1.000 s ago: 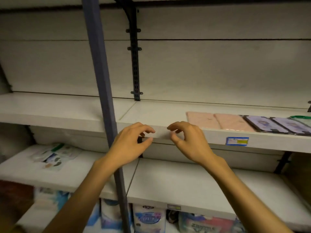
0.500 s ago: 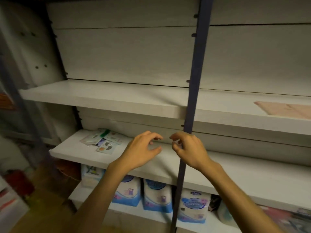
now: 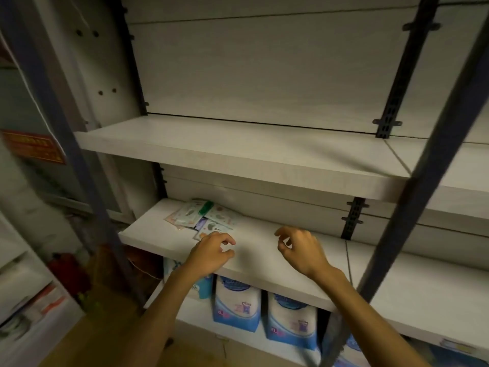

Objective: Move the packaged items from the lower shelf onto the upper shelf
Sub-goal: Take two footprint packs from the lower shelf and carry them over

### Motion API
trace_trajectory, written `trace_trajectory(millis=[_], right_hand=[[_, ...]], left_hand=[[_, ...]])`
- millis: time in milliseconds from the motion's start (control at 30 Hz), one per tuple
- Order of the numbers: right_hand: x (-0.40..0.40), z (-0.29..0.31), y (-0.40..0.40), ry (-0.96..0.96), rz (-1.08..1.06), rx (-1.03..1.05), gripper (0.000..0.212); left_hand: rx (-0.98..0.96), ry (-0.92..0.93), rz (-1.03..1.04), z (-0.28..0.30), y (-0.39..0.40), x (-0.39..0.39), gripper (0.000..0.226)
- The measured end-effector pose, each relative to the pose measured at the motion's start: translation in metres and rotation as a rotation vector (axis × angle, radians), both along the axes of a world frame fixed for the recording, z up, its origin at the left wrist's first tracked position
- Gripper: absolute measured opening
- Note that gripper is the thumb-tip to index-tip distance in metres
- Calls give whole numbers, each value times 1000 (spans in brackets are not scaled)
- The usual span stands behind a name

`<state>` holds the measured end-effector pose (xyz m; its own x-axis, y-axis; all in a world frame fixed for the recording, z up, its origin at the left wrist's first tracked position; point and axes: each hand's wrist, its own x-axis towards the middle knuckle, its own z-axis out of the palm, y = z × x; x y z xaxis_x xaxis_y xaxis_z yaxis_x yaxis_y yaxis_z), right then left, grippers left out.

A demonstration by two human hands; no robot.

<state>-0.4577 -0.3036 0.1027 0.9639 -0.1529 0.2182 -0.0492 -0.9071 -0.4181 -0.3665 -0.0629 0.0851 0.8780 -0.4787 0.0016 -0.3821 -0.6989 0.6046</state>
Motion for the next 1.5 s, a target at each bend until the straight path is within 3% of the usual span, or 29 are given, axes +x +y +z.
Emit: trace_trajectory(millis=[200,367,633,833,967,1067,1267,1367,1500], right_hand=[[74,-23,31,66,0,132,27],[120,-49,56,133,-12,149,28],[161,-78,70,250,-91,130,30],[191,-96,83,316,-183,119,37],[208,-113,96,366,-226,97,43],[222,-127,103,392,-240,105,45],[265,-152,120,394,-213,169,54],[290,-157,126,405,-207,156,61],[315,-158,123,544,-147,118,59]], left_hand=[[42,97,152,-25,38,73,23],[58,146,320,-59,59,127,21],[20,254,425,-122,52,193,30],[-62,382,471,-157,35,234,51],[-185,385,361,-175,30,255,74],[-259,486,367,-179,28,260,59],[-470,941,366,-166,54,266,24],[-458,1010,369,-157,76,269,25],[-418,968,339,-150,108,278,23]])
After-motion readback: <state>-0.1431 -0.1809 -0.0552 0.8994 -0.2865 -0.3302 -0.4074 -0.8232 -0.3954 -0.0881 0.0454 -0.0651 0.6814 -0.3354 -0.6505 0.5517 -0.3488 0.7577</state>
